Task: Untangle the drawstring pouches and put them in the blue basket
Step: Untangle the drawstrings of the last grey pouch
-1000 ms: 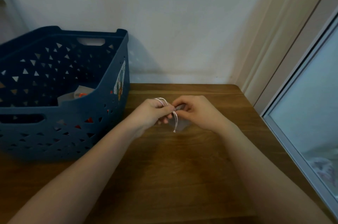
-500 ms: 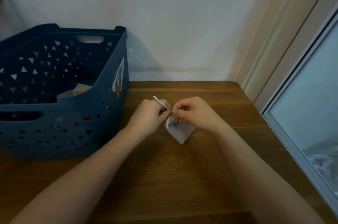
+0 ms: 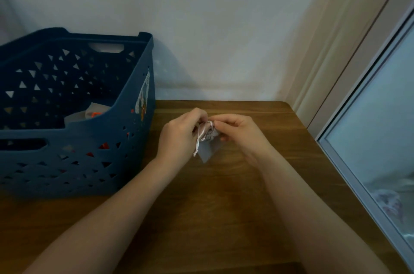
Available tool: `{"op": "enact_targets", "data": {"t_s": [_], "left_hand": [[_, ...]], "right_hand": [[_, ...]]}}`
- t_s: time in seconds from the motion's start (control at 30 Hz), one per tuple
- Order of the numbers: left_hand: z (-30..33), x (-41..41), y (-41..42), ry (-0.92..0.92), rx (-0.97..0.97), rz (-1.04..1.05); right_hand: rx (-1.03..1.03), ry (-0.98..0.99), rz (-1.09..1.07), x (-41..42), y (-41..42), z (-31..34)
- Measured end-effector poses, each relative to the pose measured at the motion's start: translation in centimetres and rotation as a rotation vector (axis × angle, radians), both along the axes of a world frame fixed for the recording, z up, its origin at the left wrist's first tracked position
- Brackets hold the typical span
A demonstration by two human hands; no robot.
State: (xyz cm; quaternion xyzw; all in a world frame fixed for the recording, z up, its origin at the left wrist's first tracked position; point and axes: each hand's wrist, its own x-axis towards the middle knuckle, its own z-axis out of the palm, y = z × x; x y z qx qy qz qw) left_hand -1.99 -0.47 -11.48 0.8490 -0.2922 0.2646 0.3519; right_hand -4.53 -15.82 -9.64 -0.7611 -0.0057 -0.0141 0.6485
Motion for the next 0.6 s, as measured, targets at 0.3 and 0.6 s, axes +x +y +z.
{"op": "enact_targets", "data": {"t_s": [0.3,0.6], "left_hand": [[-0.8,0.7,0.8,-0.185,-0.037,-0.175],[-2.2,-1.5,-0.3,0.338,-0.410,-0.131]], "right_hand": [[0.100,0.202,0.190,0.6,-0.8,0.8],[-0.198,0.075,0.135,0.4,0.2,1.6]]}}
